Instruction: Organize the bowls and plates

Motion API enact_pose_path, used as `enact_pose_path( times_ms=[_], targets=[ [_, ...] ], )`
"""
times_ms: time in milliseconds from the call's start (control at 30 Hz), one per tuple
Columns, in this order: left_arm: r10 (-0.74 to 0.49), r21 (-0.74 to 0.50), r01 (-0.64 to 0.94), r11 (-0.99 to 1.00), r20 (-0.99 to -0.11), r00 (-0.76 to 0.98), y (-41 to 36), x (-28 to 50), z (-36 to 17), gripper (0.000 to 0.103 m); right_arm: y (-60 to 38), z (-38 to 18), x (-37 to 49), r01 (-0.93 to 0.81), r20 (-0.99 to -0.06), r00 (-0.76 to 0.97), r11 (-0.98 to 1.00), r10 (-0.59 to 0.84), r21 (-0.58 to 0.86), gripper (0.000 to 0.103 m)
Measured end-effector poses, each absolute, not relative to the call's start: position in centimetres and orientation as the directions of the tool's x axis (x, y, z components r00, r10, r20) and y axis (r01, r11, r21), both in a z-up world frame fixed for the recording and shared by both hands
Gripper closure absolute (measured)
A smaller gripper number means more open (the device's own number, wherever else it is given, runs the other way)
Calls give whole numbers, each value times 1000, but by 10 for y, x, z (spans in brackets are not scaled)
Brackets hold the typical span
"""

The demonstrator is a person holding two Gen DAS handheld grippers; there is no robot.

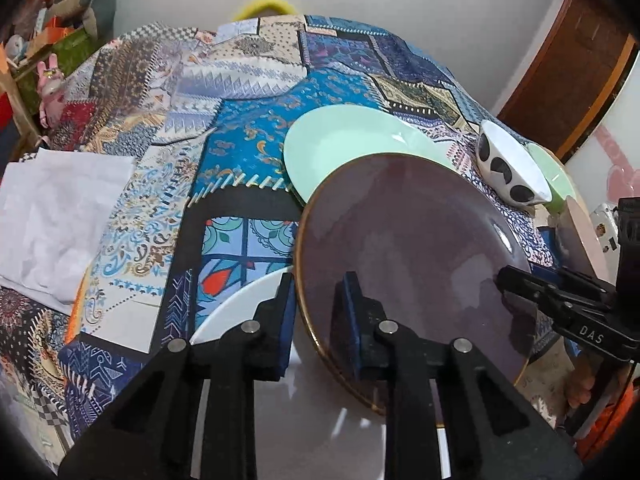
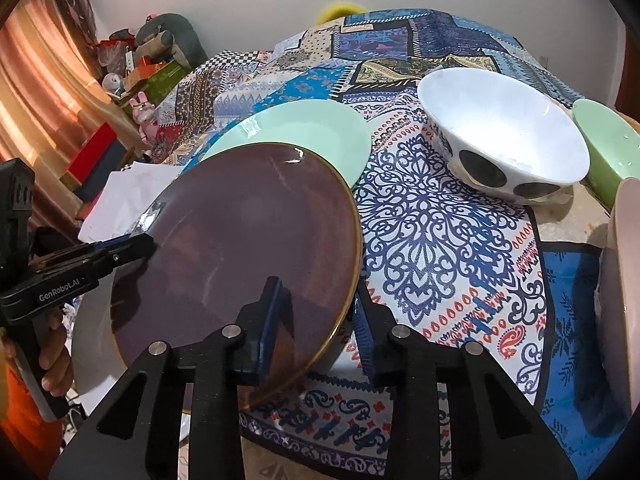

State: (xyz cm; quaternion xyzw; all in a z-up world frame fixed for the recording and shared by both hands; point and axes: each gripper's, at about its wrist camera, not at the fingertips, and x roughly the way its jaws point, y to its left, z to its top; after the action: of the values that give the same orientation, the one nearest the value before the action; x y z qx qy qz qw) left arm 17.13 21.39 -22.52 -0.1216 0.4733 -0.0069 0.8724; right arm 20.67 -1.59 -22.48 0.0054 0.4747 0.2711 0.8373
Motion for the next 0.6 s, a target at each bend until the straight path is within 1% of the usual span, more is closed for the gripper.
enact_pose_path(
  times_ms=[200, 267, 333, 433, 600],
  targets=[
    [-189, -277, -97, 956, -834, 518, 219, 180, -228, 80, -17, -225, 209, -438, -790, 392, 851, 472, 291, 72],
    [-192, -278, -95, 956, -835, 516, 219, 181, -228, 80, -17, -224, 207, -436, -790, 395, 852, 470, 289, 72],
    [-172, -263, -103, 959, -834, 524, 217, 180, -226, 80, -17, -224, 206, -437, -791, 398, 854, 466, 283, 72],
    [-101, -195, -118, 974, -831, 547, 206, 175, -222, 78, -18, -223, 205, -432, -792, 408, 860, 455, 271, 72],
    [-106, -203, -117, 972, -827, 553, 204, 170, -219, 78, -22, -218, 203, -433, -779, 422, 858, 464, 276, 72]
  ],
)
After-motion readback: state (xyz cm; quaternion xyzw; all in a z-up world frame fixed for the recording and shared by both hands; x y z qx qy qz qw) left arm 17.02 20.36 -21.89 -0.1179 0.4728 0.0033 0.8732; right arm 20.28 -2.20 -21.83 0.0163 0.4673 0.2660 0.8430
